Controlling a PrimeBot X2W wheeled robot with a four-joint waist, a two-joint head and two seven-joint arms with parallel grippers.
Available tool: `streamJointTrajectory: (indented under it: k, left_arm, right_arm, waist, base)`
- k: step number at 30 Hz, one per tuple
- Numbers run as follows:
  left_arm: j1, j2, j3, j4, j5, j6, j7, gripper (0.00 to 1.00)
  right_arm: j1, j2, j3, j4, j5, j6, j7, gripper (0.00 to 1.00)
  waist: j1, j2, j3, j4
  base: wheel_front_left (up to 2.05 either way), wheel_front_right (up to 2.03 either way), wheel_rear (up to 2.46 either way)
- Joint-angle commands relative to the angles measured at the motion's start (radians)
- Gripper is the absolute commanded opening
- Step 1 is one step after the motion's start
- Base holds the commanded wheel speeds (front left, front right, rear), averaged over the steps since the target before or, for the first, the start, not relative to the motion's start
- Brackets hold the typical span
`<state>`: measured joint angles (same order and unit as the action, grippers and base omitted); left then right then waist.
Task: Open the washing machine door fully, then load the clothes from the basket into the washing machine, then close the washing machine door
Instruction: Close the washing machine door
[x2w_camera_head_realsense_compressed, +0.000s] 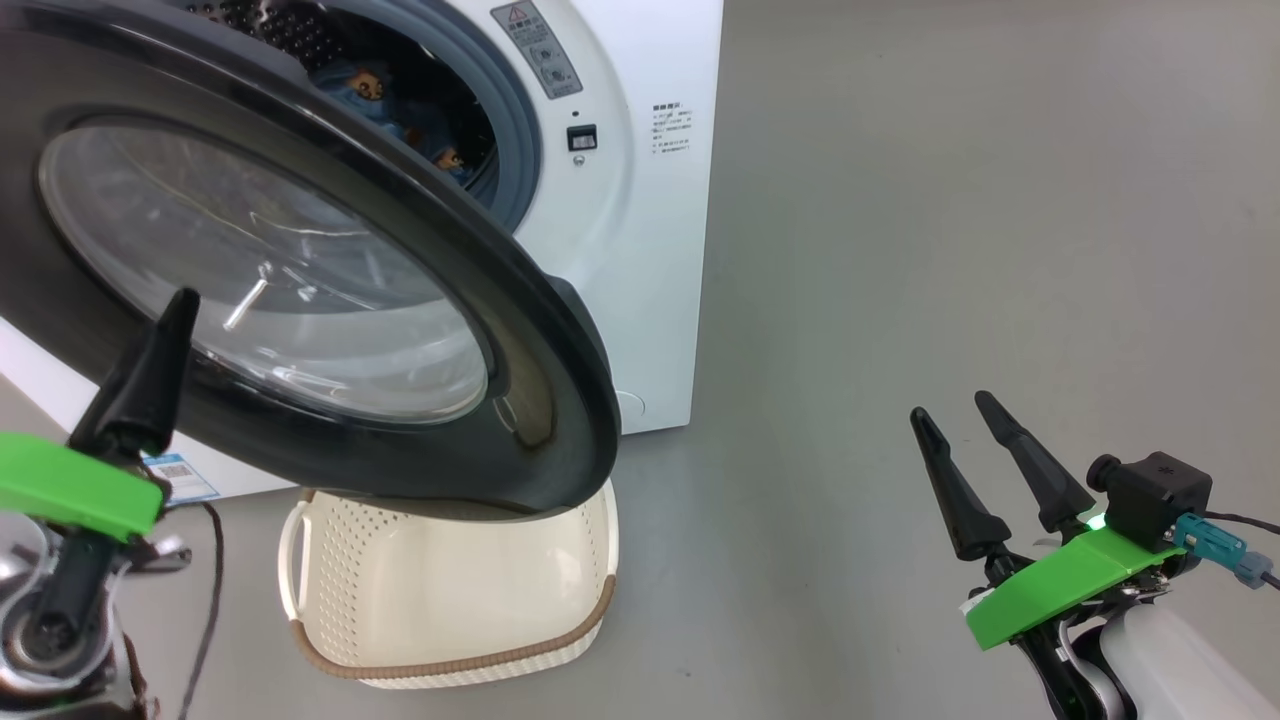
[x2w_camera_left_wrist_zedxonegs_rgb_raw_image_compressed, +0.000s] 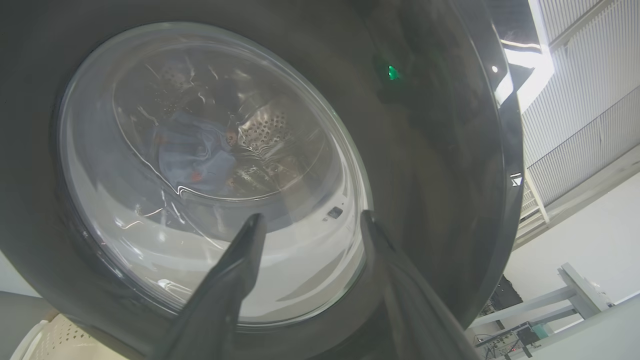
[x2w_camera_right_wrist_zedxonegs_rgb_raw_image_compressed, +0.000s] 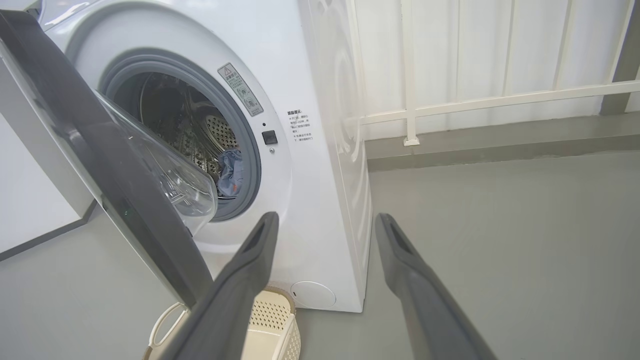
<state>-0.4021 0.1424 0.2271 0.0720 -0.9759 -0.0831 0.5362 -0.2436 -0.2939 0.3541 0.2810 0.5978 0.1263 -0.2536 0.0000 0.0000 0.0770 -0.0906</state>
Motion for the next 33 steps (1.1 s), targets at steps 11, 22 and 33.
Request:
streamJointTrajectory:
  k: [11, 22, 33]
  left_arm:
    - [0.13, 0.012, -0.021, -0.06, 0.172, -0.041, -0.283, 1.0]
    - [0.266, 0.022, -0.094, -0.005, 0.427, -0.036, -0.614, 1.0]
    - [0.299, 0.007, -0.115, 0.085, 0.535, -0.008, -0.765, 1.0]
  right_arm:
    - [-0.018, -0.008, 0.014, -0.025, -0.009, 0.004, -0.008, 1.0]
    - [-0.012, -0.013, 0.014, -0.026, -0.009, 0.004, -0.008, 1.0]
    - [-0.011, -0.024, 0.01, -0.031, -0.009, 0.004, -0.008, 1.0]
  waist:
    - [0.0, 0.0, -0.005, -0.012]
    - [0.0, 0.0, -0.014, -0.025]
    - [0.0, 0.0, -0.015, -0.026]
  base:
    - [0.0, 0.0, 0.0]
    - [0.0, 0.0, 0.0]
    - [0.0, 0.0, 0.0]
